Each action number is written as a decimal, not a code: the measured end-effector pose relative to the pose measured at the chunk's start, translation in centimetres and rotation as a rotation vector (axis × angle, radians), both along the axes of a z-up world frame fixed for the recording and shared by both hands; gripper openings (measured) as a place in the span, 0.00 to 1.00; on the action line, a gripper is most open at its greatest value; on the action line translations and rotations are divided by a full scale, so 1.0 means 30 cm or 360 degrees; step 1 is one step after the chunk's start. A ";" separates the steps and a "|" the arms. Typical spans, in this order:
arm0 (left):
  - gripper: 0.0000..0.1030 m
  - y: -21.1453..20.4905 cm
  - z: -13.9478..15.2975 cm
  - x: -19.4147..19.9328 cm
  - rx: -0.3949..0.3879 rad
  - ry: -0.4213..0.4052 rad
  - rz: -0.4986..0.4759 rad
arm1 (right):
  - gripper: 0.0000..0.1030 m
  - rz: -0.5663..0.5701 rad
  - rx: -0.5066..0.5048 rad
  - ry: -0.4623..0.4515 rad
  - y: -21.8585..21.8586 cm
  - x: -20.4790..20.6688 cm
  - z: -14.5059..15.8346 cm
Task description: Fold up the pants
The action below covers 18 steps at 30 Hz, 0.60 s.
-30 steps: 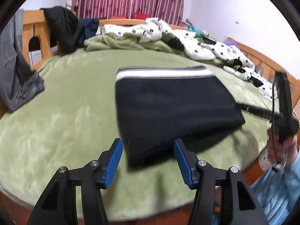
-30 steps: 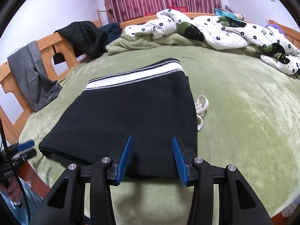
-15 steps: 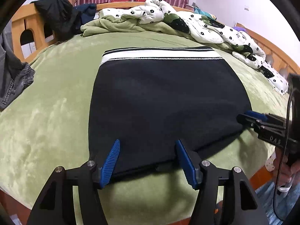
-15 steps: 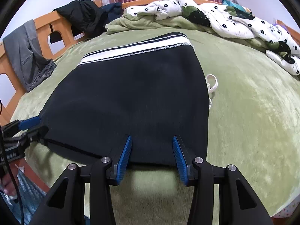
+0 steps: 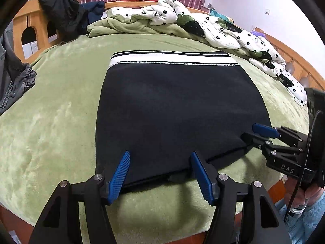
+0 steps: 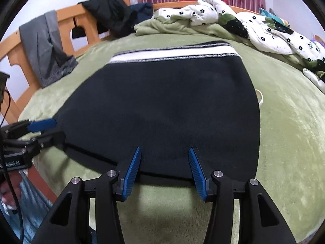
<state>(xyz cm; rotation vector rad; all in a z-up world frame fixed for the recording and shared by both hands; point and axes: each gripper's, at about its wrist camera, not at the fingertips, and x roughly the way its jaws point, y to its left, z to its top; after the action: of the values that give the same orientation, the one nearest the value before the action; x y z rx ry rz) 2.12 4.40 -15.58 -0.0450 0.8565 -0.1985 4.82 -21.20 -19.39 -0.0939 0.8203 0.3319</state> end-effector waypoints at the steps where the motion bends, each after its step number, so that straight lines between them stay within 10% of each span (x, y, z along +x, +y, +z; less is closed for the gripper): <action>1: 0.59 0.004 0.002 0.000 -0.0010 0.0004 0.0004 | 0.48 0.0007 0.0002 0.0015 -0.007 0.000 0.004; 18: 0.74 0.070 0.290 -0.201 -0.0077 -0.0094 0.0168 | 0.58 -0.0409 0.0080 -0.0125 -0.148 -0.212 0.335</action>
<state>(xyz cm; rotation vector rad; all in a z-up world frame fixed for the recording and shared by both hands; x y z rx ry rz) -3.90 6.49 -6.89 -0.1289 0.7880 -0.1207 -1.54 -25.64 -9.33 0.0453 0.7362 0.1054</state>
